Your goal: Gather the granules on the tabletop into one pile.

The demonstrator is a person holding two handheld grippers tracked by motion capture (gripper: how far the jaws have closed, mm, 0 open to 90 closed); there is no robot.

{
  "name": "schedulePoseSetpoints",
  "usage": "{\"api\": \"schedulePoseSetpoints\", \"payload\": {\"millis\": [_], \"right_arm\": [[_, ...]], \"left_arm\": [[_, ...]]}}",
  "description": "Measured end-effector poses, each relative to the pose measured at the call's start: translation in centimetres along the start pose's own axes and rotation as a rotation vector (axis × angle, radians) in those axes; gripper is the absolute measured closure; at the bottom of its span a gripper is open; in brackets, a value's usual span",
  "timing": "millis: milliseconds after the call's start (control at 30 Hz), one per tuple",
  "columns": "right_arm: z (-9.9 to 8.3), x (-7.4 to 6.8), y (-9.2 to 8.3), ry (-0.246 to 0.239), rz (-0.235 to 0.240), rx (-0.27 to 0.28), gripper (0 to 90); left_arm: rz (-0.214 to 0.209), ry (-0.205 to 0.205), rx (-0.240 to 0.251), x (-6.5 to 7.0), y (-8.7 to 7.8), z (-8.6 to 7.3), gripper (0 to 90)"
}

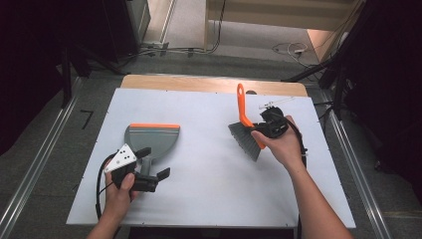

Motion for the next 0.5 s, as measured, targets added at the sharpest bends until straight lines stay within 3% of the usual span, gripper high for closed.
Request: {"api": "schedulePoseSetpoints", "payload": {"millis": [500], "right_arm": [[-5.7, 0.5, -3.4, 0.063, -0.035, 0.044, 68.1]], "left_arm": [[0.010, 0.009, 0.007, 0.0, -0.1, 0.0, 0.0]]}}
Point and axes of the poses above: each handheld gripper's, and its own axes: y roughly forward along the jaws, z roughly out of its top, x roughly to its right, the point moved 1 cm from there along y, roughly forward along the jaws, and after that the axes turned 15 degrees about -y, right-handed, at the moved point
